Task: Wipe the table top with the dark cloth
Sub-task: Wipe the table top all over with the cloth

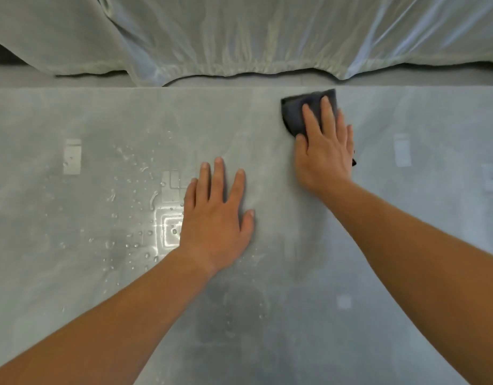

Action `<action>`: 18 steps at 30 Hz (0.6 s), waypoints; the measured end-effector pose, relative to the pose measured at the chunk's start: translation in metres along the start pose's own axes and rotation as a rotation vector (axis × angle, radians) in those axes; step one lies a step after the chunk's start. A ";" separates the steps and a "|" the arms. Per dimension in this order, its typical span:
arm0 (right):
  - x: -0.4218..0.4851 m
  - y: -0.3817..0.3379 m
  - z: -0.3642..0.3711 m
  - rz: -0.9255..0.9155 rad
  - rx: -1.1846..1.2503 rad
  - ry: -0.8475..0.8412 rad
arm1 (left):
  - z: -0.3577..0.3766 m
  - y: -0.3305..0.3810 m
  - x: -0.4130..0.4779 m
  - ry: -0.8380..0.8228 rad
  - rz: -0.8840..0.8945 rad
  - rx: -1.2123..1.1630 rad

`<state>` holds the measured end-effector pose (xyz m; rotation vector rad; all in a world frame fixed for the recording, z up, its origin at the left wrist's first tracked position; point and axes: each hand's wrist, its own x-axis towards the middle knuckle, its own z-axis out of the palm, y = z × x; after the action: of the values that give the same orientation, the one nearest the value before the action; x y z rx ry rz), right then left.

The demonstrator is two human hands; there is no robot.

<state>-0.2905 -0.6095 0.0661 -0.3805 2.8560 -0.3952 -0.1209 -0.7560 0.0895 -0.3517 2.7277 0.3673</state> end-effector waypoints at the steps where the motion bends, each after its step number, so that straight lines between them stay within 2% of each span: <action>1: 0.008 -0.011 0.002 0.063 0.006 0.017 | 0.001 -0.001 0.000 0.004 0.005 -0.011; 3: 0.005 -0.030 0.009 0.015 -0.024 0.029 | 0.002 -0.003 0.000 0.005 0.010 -0.025; 6: -0.020 -0.029 0.014 -0.364 -0.122 -0.067 | 0.004 -0.004 0.000 0.014 0.017 -0.029; 8: -0.014 -0.018 0.007 -0.470 -0.143 -0.123 | 0.004 -0.006 0.000 0.014 0.018 -0.035; 10: 0.008 -0.014 0.002 -0.350 -0.105 -0.078 | 0.004 -0.006 0.000 0.007 0.022 -0.037; 12: 0.026 -0.021 0.001 -0.134 -0.044 -0.028 | 0.004 -0.006 -0.001 0.006 0.025 -0.043; 14: 0.025 -0.039 0.007 -0.026 -0.030 0.009 | 0.006 -0.006 0.000 0.014 0.031 -0.040; 16: 0.008 -0.052 0.014 -0.096 -0.055 -0.004 | 0.007 -0.007 -0.001 0.023 0.037 -0.055; 18: -0.012 -0.049 0.017 -0.308 -0.123 -0.060 | 0.009 -0.008 -0.001 0.045 0.040 -0.072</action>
<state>-0.2634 -0.6557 0.0667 -0.8458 2.7732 -0.2561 -0.1145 -0.7603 0.0806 -0.3282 2.7745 0.4748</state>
